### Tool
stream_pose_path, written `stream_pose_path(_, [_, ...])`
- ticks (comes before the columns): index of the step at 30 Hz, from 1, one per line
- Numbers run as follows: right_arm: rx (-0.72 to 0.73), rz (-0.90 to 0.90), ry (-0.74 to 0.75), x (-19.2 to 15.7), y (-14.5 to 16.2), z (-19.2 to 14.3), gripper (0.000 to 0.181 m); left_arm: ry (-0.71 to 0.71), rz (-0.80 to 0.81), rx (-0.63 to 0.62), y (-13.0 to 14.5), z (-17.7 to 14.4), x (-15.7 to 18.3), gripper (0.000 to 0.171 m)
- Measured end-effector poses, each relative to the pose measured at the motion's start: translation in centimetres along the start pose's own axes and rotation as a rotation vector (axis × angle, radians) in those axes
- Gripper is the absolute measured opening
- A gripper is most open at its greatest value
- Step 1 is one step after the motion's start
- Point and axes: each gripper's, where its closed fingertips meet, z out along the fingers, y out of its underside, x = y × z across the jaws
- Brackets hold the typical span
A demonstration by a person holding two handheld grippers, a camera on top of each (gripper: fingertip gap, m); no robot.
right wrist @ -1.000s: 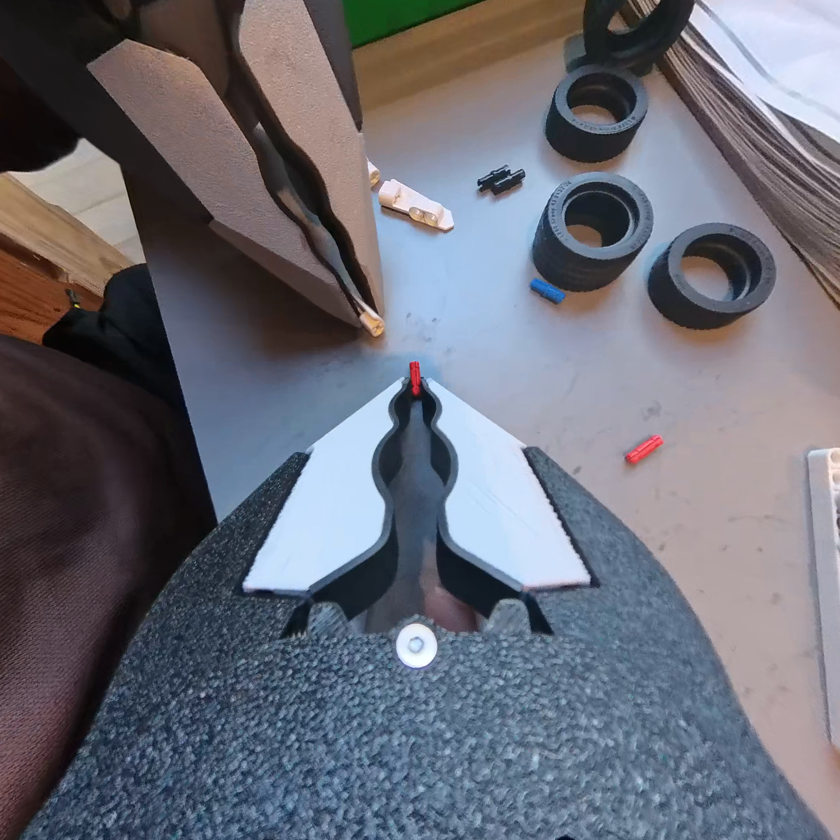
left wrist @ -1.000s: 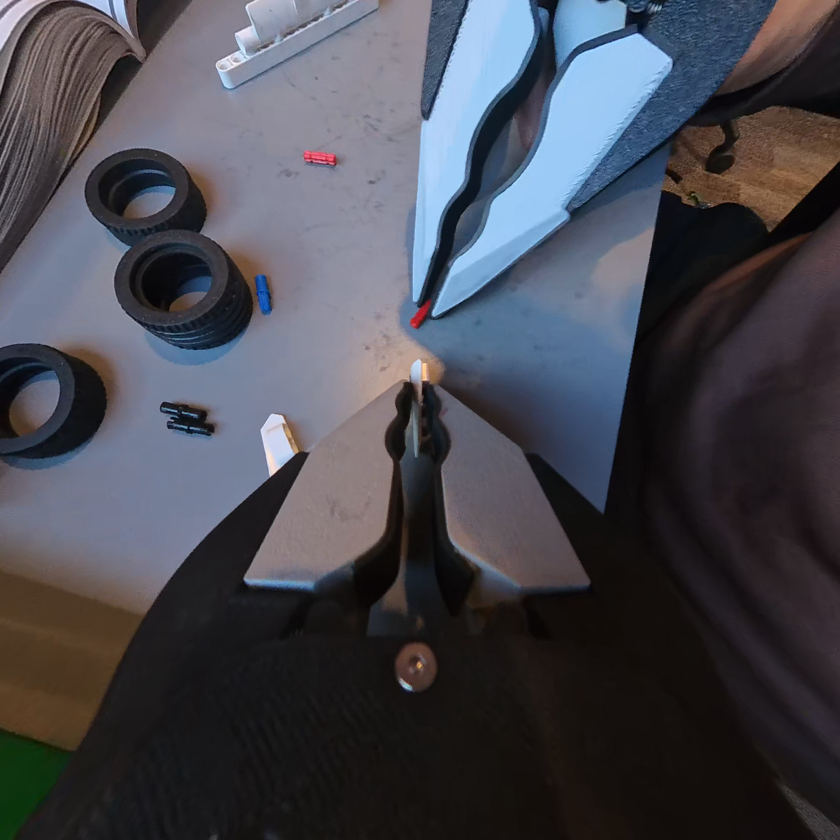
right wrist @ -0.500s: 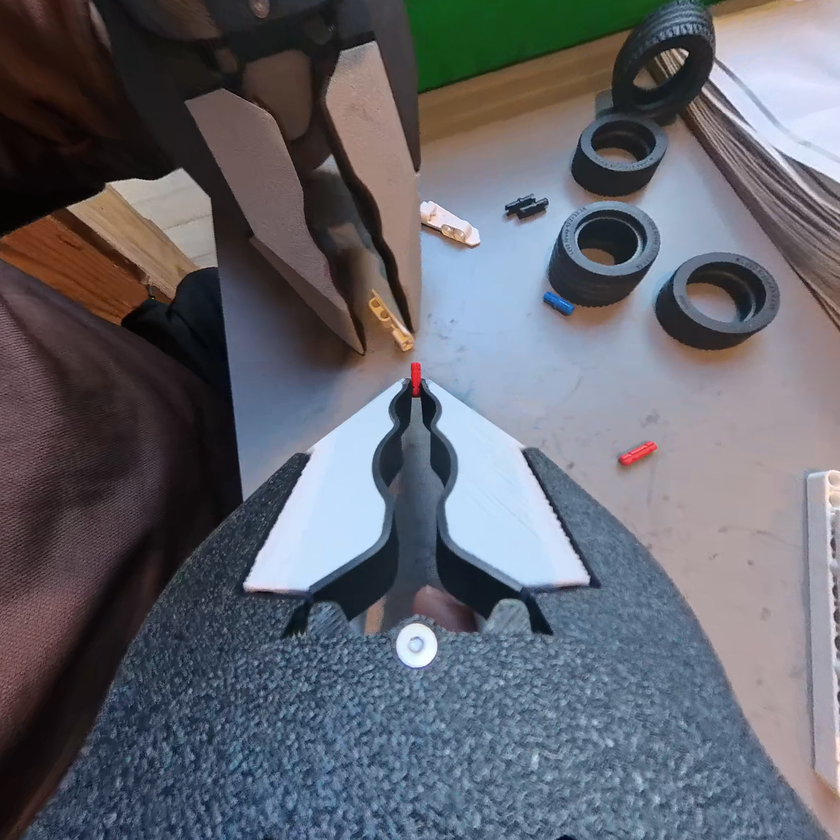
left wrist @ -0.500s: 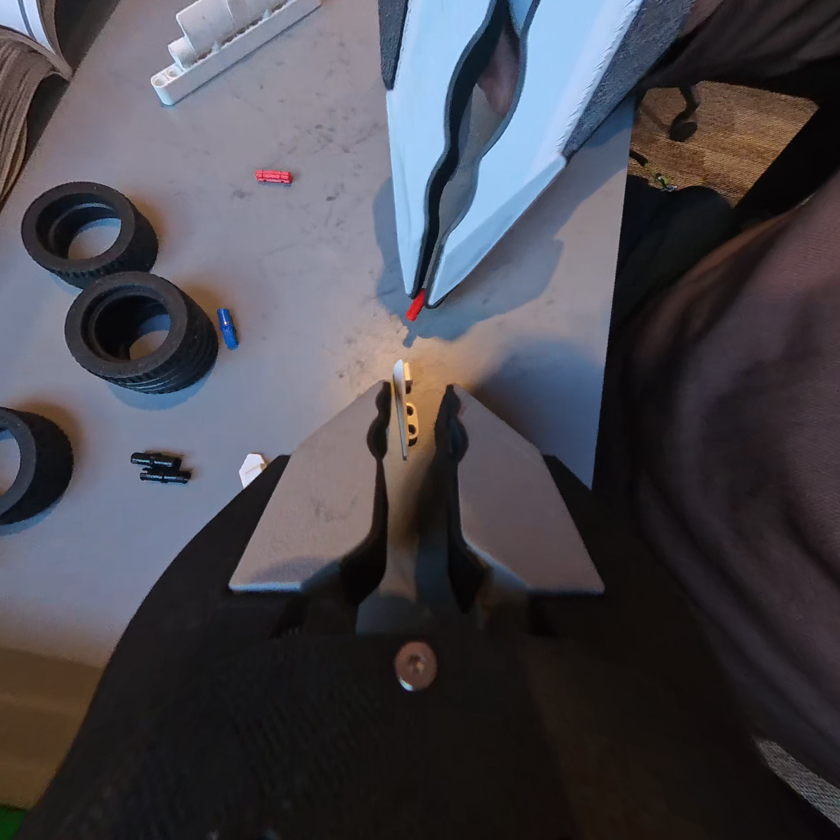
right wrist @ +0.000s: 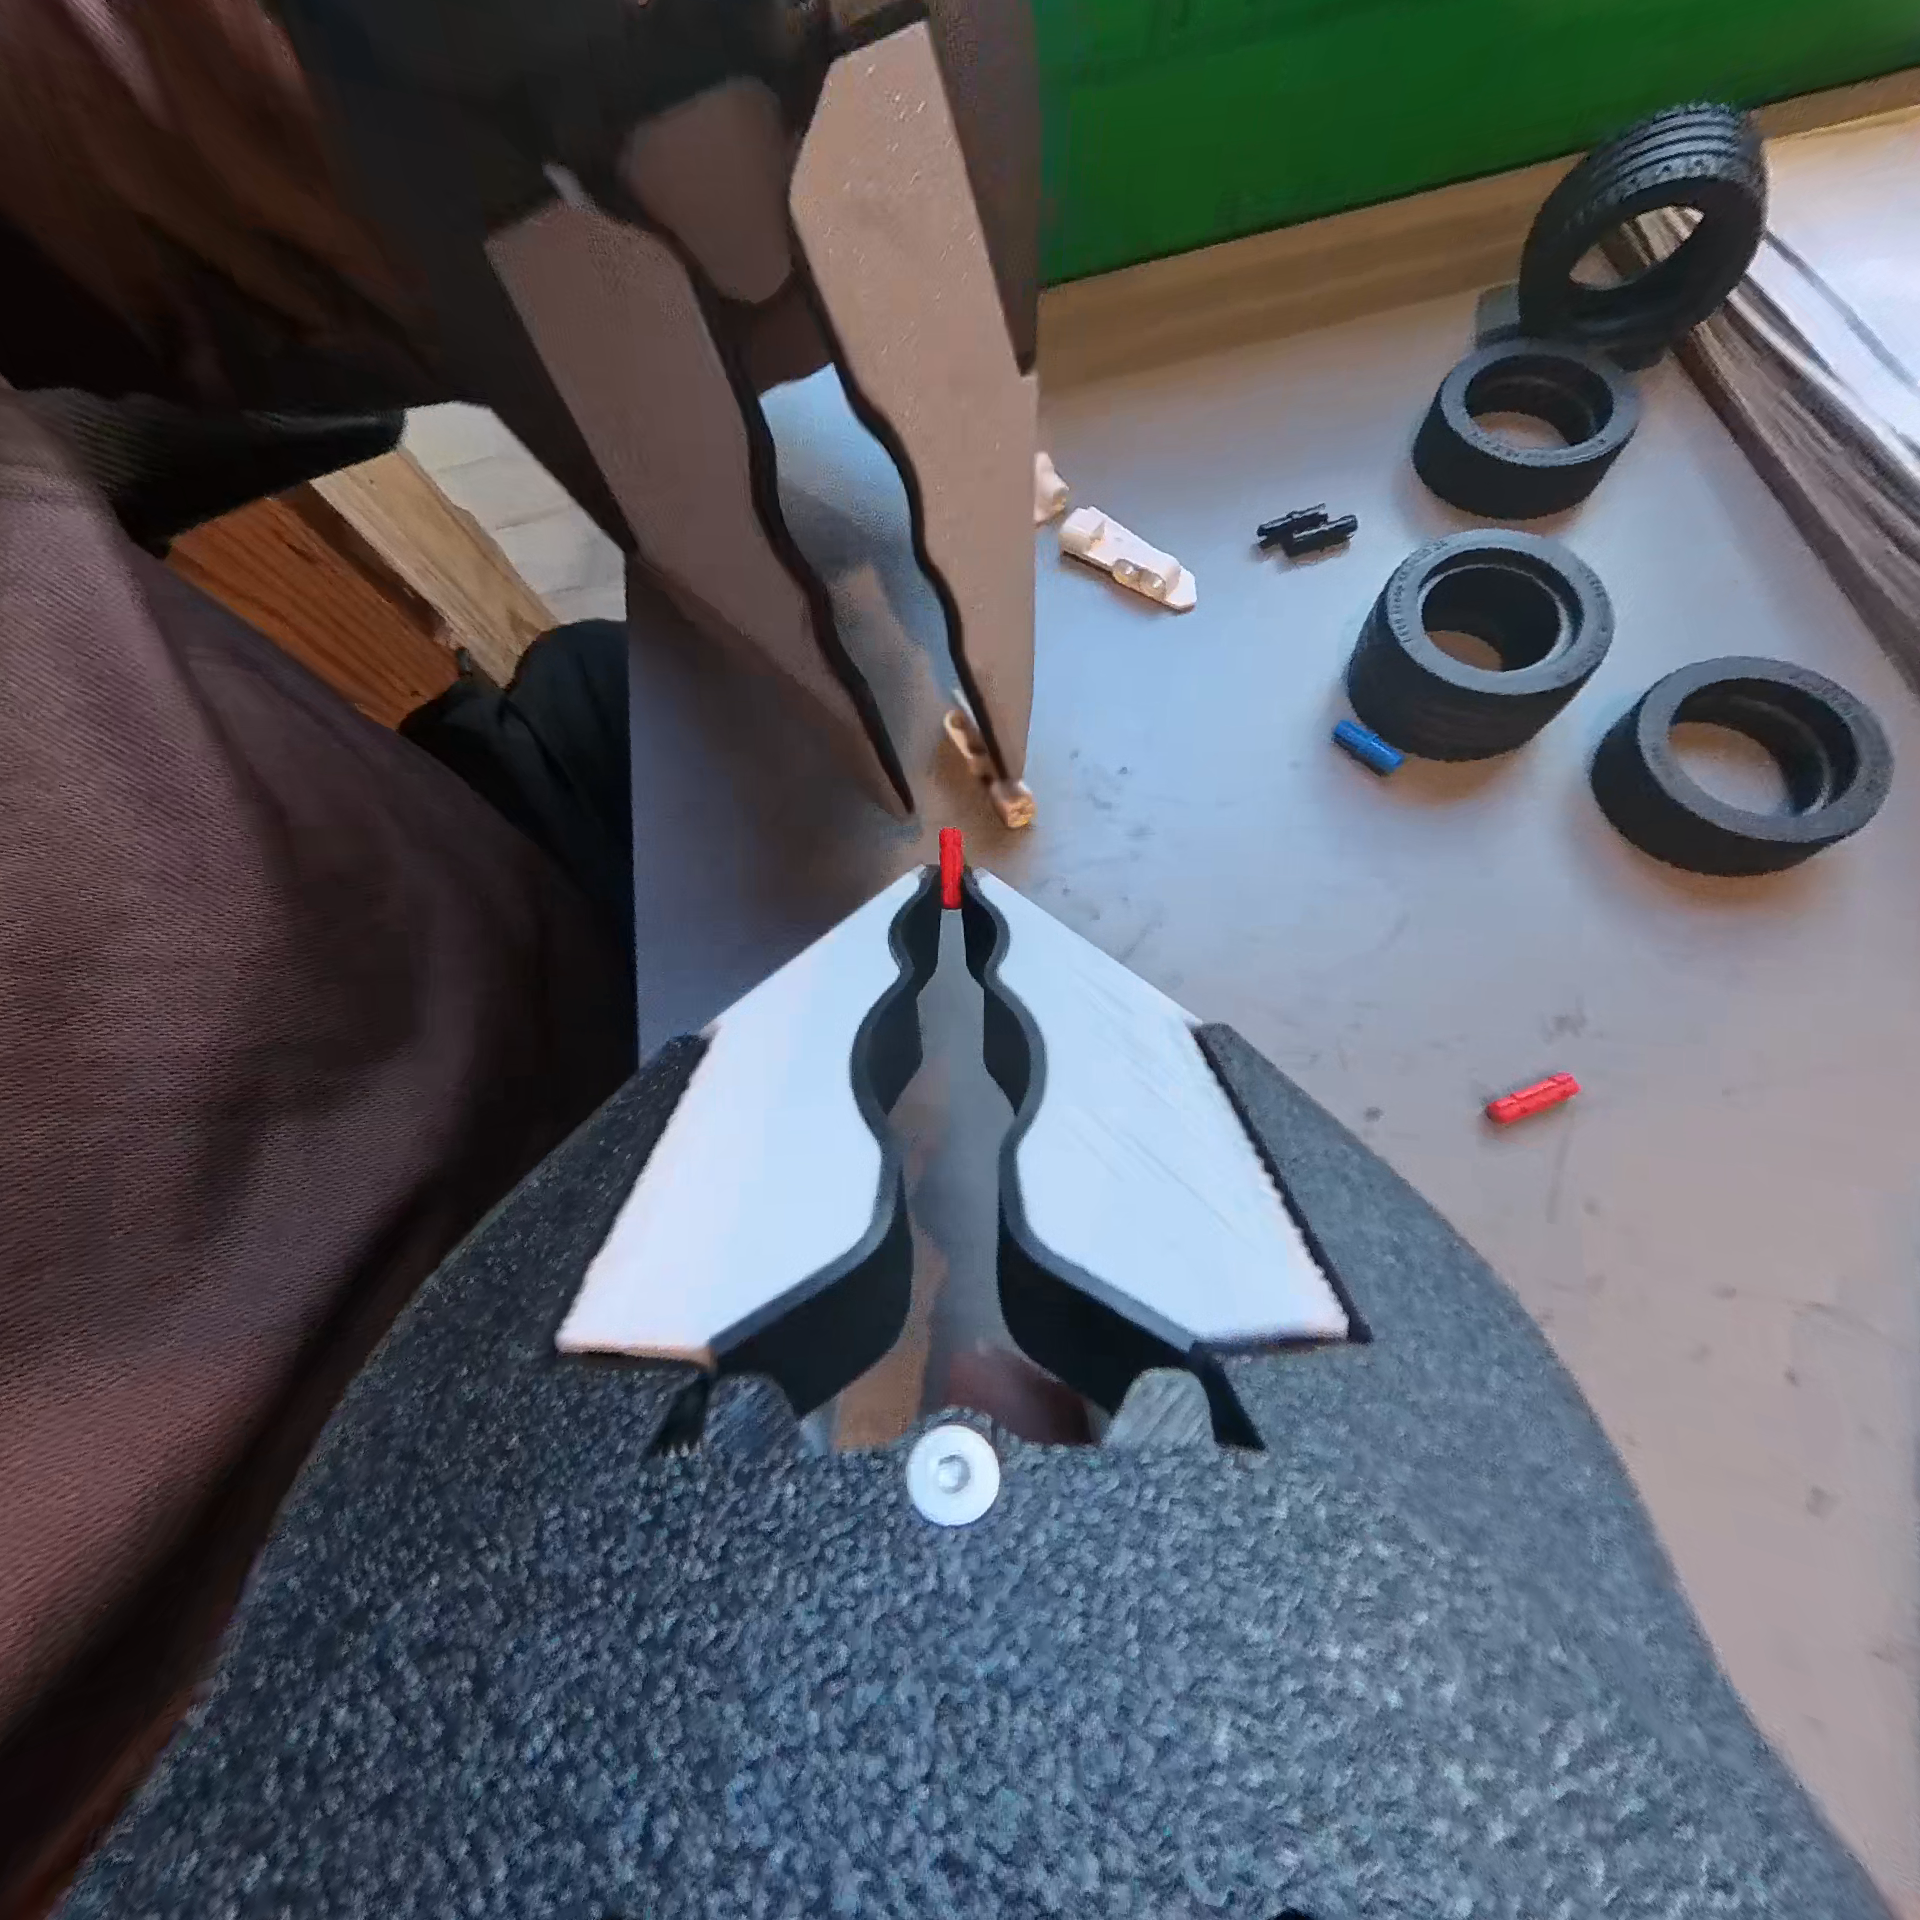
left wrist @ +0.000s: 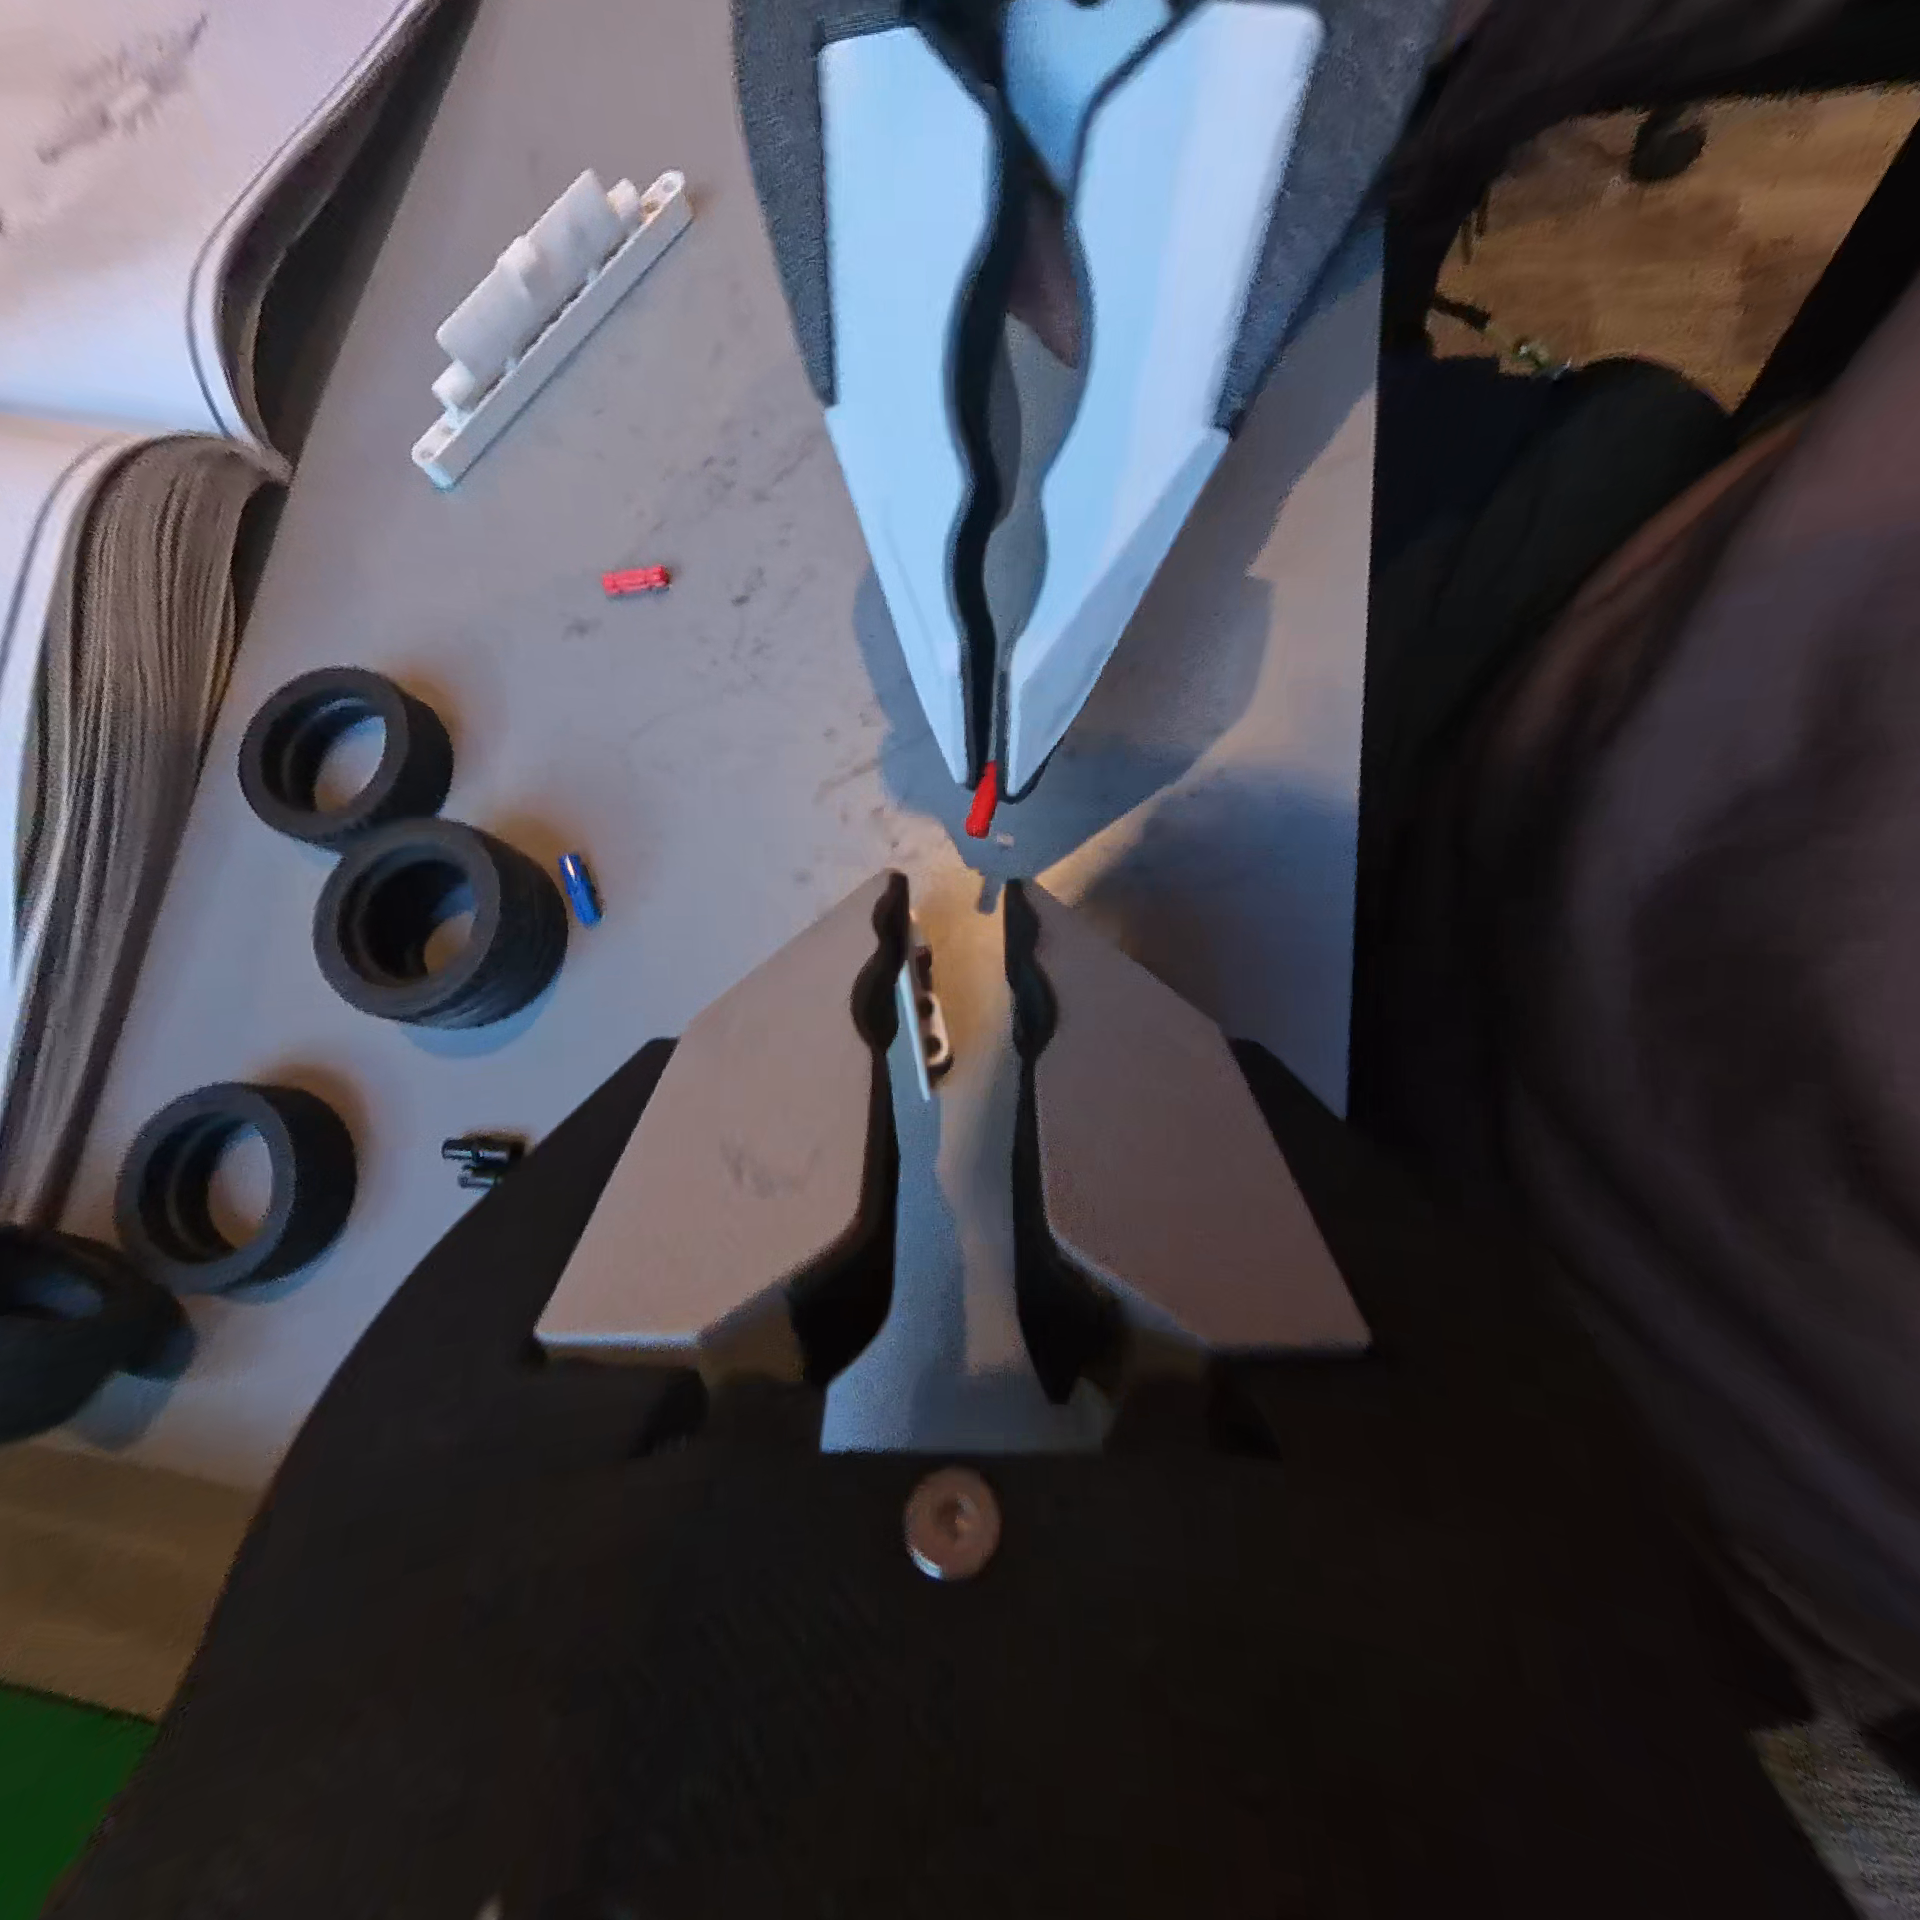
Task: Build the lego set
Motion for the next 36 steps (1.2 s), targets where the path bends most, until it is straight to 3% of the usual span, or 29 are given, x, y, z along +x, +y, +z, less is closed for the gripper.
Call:
stream_pose_path(12, [0.030, 0.150, -0.145, -1.0, -0.3, -0.1, 0.004, -0.062, 0.187, 0.026, -0.9, 0.5, 1.0, 0.002])
stream_pose_path(26, [0.066, 0.252, -0.238, -1.1, -0.6, -0.6, 0.004, -0.032, 0.159, 0.068, -1.1, 0.5, 1.3, 0.002])
stream_pose_path(30, [0.067, 0.100, -0.144, -0.8, -0.5, -0.8, 0.003, 0.038, 0.012, 0.071, -0.9, 0.6, 1.1, 0.001])
stream_pose_path(36, [0.041, -0.181, 0.028, -0.5, -0.5, -1.0, 0.008, 0.088, -0.027, 0.054, -0.4, 0.6, 1.6, 0.002])
